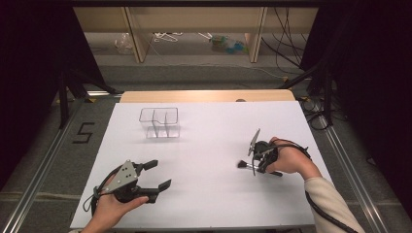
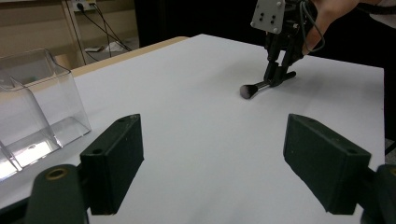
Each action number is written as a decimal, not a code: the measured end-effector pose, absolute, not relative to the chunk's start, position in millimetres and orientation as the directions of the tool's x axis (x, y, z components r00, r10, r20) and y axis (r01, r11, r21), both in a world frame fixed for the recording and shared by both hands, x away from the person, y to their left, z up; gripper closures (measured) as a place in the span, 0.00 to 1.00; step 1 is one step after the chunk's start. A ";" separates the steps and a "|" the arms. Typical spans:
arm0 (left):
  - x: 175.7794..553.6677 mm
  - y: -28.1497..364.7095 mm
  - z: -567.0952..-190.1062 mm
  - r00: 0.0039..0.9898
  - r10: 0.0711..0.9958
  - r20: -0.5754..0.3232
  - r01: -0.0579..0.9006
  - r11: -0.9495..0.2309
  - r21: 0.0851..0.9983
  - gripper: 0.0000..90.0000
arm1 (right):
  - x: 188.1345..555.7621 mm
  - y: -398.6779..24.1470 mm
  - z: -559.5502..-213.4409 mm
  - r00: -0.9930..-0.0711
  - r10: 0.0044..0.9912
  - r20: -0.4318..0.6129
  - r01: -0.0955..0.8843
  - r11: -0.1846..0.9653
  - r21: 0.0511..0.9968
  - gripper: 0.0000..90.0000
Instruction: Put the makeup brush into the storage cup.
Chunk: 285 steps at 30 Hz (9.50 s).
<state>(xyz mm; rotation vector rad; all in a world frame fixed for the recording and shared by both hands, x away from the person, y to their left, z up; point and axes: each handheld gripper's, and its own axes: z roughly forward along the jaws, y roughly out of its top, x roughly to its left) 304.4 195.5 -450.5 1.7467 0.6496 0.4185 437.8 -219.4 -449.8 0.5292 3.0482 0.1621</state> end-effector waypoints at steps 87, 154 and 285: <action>304.6 196.3 -450.1 0.781 0.623 -0.041 0.202 -0.189 0.961 0.23 | 416.2 -256.3 -417.1 -0.903 0.428 -0.042 0.290 0.679 0.674 0.88; 304.2 196.3 -449.3 0.780 0.624 -0.046 0.200 -0.179 0.963 0.23 | 391.3 -244.5 -420.9 -0.896 0.440 0.062 0.246 0.376 0.893 0.88; 344.8 79.3 -411.4 0.781 0.602 -0.167 0.229 -0.028 0.973 0.87 | 366.4 -165.1 -428.8 -0.873 0.480 0.083 0.257 0.310 0.915 0.30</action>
